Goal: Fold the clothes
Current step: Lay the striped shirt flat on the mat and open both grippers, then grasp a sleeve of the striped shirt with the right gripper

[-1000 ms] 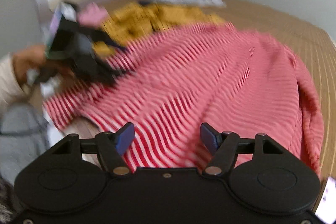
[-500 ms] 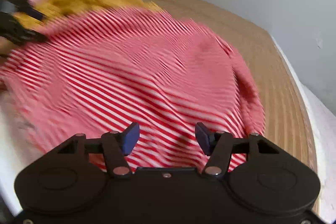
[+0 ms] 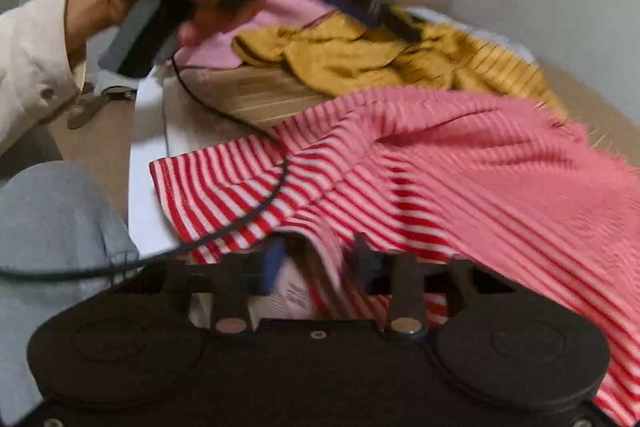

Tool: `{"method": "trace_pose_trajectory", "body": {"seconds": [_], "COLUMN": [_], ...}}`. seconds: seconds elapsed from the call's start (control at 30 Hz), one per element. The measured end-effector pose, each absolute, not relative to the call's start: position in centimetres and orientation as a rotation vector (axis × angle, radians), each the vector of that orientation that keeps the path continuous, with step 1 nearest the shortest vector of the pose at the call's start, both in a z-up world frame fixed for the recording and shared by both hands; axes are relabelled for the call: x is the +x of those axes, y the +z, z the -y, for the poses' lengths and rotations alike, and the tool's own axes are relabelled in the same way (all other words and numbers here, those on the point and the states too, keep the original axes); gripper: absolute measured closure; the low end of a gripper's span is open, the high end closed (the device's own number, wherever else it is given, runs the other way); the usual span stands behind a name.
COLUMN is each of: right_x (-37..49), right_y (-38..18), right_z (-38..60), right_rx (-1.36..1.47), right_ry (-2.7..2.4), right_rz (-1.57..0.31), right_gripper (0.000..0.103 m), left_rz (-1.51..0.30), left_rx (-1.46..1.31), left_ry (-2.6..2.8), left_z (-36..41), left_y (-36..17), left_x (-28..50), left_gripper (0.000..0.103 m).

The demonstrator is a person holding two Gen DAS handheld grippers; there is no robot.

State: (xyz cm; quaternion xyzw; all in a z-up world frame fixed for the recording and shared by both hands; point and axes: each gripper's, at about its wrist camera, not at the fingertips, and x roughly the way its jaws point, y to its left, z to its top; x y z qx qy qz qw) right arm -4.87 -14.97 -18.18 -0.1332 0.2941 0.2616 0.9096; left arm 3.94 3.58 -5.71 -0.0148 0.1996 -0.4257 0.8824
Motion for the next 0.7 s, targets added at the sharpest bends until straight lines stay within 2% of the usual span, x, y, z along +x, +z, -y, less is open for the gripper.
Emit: {"method": "trace_pose_trajectory", "body": {"seconds": [0.07, 0.23, 0.33, 0.4, 0.47, 0.57, 0.7], "right_x": [-4.1, -4.0, -4.0, -4.7, -5.5, -6.7, -8.2], "right_y": [-18.3, -18.4, -18.0, -16.9, -15.7, -13.9, -12.4], "right_z": [14.4, 12.4, 12.3, 13.5, 14.9, 17.0, 20.3], "right_rx": [-0.216, -0.199, -0.213, -0.232, -0.255, -0.264, -0.113], "right_ry": [0.568, 0.62, 0.634, 0.608, 0.57, 0.514, 0.43], "right_rz": [-0.609, -0.601, -0.619, -0.63, -0.634, -0.633, -0.559], "right_gripper": [0.087, 0.085, 0.072, 0.054, 0.053, 0.045, 0.038], "left_rz": [-0.387, -0.346, -0.358, -0.36, -0.358, -0.348, -0.356], "left_rx": [-0.095, -0.154, -0.132, -0.08, -0.062, -0.055, 0.073], "left_ry": [-0.874, -0.799, -0.749, -0.721, -0.681, -0.611, -0.48], "left_z": [-5.0, -7.6, -7.4, -6.5, -5.4, -3.5, 0.6], "left_y": [-5.1, -4.1, -4.4, -4.9, -5.2, -5.4, -3.9], "left_x": [4.3, 4.6, 4.7, 4.6, 5.0, 5.7, 8.7], "left_gripper": [0.024, 0.022, 0.021, 0.021, 0.021, 0.021, 0.021]}}
